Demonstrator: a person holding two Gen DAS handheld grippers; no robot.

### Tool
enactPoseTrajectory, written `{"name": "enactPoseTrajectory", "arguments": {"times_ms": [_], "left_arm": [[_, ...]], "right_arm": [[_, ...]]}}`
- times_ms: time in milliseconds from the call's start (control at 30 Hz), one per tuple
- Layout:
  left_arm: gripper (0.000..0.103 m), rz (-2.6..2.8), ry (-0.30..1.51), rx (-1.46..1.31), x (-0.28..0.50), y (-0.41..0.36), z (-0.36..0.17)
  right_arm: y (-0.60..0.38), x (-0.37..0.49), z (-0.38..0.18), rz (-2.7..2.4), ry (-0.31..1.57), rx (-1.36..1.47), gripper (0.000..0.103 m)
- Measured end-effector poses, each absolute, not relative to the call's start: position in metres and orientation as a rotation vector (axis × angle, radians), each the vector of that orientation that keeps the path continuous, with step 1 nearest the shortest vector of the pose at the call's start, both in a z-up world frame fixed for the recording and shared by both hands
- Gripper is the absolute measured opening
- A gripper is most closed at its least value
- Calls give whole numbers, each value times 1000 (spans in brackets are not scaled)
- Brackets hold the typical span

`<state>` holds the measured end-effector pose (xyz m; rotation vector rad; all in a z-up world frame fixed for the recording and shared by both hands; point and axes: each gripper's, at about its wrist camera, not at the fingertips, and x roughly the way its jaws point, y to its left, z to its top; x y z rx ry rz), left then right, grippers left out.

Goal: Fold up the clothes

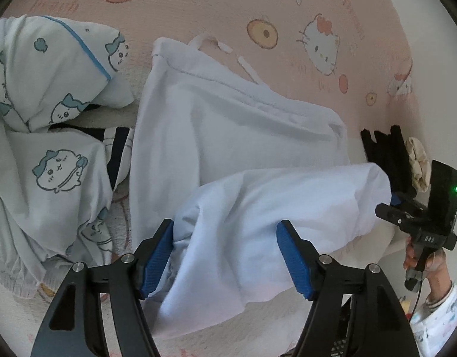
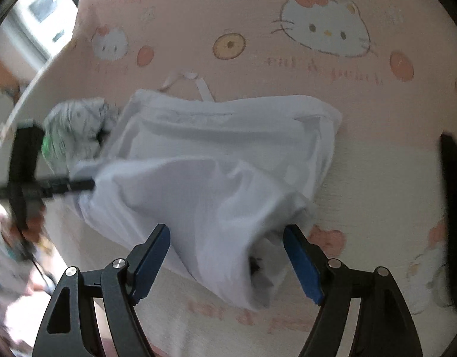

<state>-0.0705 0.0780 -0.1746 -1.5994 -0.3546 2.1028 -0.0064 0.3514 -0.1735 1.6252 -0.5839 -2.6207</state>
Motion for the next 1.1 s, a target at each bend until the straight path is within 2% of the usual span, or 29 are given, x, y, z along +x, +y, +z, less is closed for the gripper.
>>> {"name": "enactPoseTrajectory", "arguments": {"times_ms": [67,133,167,200,267,567,800,933,1100], "left_arm": [[66,2118,-375,-1564,-68,77,-173],[54,2129,-408,-1539,-66,74,-173],[47,2136,-433,-1525,-65,72,-172],[40,2137,-463,-1516,-63,69,-172],[33,2123,-550,-1485,-60,59,-171],[33,2065,-557,-1377,-14,54,-158],[33,2029,-493,-1387,23,48,-164],[33,2052,-518,-1412,42,32,-173],[33,2129,-364,-1402,61,42,-167]], "right_arm": [[357,-6,-177,-2624,-744,1538,78],[361,-3,-183,-2624,-911,1484,62],[362,-2,-187,-2608,-980,1470,46],[362,1,-190,-2590,-1045,1442,38],[360,9,-190,-2577,-1098,1387,31],[334,62,-184,-2476,-1178,1270,31],[311,104,-197,-2443,-1101,1357,33],[300,126,-204,-2500,-1069,1387,33],[294,139,-208,-2582,-1040,1408,33]]}}
